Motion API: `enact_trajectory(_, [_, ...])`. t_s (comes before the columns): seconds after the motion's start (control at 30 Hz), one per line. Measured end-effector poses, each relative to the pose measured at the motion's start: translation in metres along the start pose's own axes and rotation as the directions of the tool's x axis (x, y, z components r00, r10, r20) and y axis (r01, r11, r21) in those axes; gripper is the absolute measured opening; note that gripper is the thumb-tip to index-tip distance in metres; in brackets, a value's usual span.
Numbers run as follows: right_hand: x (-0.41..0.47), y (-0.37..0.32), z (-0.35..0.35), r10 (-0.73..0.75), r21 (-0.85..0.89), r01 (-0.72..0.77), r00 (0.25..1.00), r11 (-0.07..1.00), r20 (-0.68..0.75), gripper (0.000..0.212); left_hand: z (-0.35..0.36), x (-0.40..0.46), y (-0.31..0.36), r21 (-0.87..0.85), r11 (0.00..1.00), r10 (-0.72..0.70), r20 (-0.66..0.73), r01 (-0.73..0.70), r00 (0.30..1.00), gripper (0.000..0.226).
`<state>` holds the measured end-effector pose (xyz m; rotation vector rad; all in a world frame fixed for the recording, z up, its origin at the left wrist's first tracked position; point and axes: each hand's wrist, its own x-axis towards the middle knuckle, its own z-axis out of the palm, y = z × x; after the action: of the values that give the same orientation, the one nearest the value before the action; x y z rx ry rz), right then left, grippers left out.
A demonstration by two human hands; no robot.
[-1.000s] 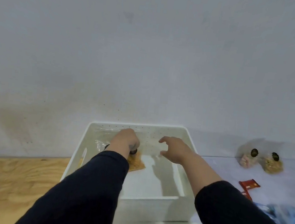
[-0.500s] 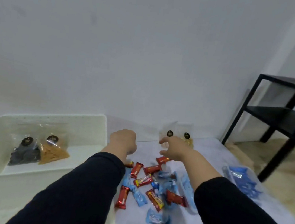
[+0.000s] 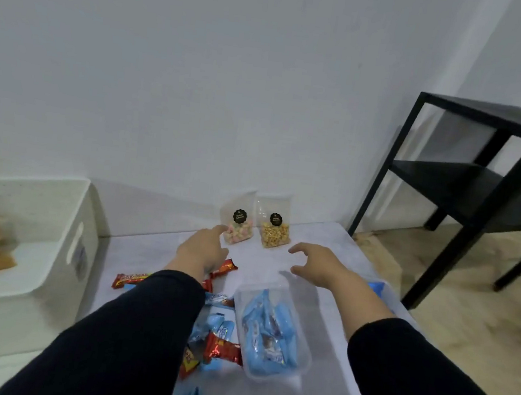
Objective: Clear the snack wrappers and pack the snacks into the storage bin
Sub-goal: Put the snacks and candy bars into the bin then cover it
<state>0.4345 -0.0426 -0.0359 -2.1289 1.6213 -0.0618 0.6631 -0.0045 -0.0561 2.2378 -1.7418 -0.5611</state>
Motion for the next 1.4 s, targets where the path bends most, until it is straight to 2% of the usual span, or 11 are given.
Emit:
enact_trajectory(0.1, [0.042,0.013,0.003,0.006,0.090,-0.006,1.000,0.996,-0.001,0.051,0.025,0.042,-0.005,-0.121,0.993,-0.017,-0.028,0.014,0.999,0.056])
enact_trajectory(0.27, [0.117,0.022,0.008,0.062,0.398,-0.062,0.998,0.915,0.013,0.058,0.065,0.101,-0.014,-0.352,0.935,-0.078,-0.087,0.043,0.993,0.061])
enact_trajectory(0.4, [0.172,0.031,0.013,0.087,0.463,-0.070,0.996,0.883,-0.014,0.074,0.084,0.132,-0.012,-0.459,0.888,-0.087,-0.176,-0.004,0.981,0.066])
enact_trajectory(0.5, [0.203,0.036,0.022,0.052,0.497,-0.040,0.999,0.867,-0.010,0.084,0.094,0.150,-0.009,-0.532,0.846,-0.106,-0.228,-0.033,0.968,0.068])
enact_trajectory(0.6, [0.222,0.042,0.034,0.027,0.542,-0.023,1.000,0.840,0.001,0.084,0.102,0.164,-0.011,-0.600,0.799,-0.131,-0.244,-0.043,0.961,0.074])
enact_trajectory(0.7, [0.230,0.045,0.040,0.038,0.585,-0.024,0.999,0.811,-0.012,0.077,0.105,0.169,-0.010,-0.587,0.809,-0.137,-0.259,-0.043,0.956,0.080])
enact_trajectory(0.8, [0.229,0.045,0.043,0.042,0.583,-0.022,0.999,0.813,-0.021,0.080,0.103,0.165,-0.010,-0.556,0.831,-0.145,-0.254,-0.021,0.956,0.084])
enact_trajectory(1.07, [0.186,0.036,0.021,-0.083,0.589,0.109,0.994,0.801,-0.071,0.081,0.073,0.115,0.002,-0.581,0.814,-0.220,-0.280,0.018,0.934,0.087])
enact_trajectory(1.27, [0.141,-0.005,-0.018,-0.230,0.612,0.255,0.966,0.748,-0.120,0.089,0.019,0.051,0.008,-0.572,0.820,-0.263,-0.407,-0.020,0.875,0.088])
enact_trajectory(1.4, [0.111,-0.050,-0.035,-0.354,0.602,0.375,0.922,0.705,-0.160,0.086,-0.021,0.006,-0.001,-0.551,0.834,-0.299,-0.497,-0.030,0.815,0.087])
